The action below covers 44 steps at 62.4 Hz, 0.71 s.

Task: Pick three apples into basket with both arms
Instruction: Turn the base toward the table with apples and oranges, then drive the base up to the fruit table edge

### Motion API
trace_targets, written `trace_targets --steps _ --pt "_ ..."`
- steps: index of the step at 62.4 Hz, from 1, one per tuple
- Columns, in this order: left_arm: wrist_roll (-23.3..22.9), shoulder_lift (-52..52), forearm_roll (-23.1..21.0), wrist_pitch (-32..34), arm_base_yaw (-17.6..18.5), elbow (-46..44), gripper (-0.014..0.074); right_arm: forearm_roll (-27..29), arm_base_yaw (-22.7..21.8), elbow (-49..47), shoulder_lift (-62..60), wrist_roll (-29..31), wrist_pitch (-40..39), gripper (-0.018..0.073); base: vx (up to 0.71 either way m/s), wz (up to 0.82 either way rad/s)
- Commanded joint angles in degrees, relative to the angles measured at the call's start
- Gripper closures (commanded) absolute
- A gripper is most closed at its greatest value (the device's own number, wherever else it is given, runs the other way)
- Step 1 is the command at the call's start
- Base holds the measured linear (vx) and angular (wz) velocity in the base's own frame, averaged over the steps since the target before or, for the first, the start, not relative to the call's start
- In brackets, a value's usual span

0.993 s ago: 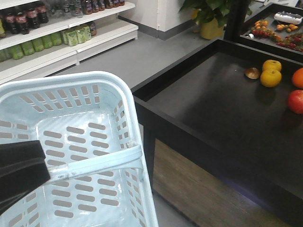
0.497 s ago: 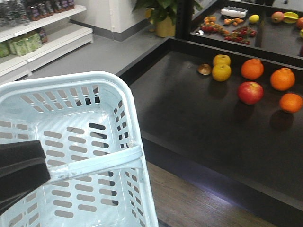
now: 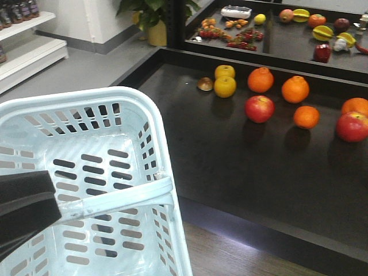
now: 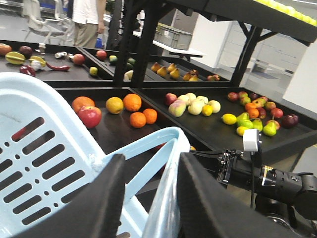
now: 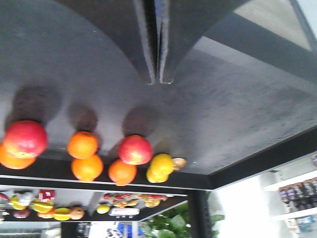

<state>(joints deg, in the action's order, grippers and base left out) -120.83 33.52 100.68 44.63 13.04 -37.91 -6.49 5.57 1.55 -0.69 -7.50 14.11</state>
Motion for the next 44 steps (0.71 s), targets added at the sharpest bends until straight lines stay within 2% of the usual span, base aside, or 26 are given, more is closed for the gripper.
trace_targets --steps 1,44 --pt "-1.1 0.0 1.1 -2.0 0.2 -1.6 0.0603 -0.6 0.1 0.8 -0.7 0.4 -4.2 0.0564 0.06 -0.30" --pt "-1.1 0.0 1.1 -1.9 0.2 -1.6 0.0603 -0.6 0.1 0.8 -0.7 0.4 -4.2 0.0564 0.07 -0.22"
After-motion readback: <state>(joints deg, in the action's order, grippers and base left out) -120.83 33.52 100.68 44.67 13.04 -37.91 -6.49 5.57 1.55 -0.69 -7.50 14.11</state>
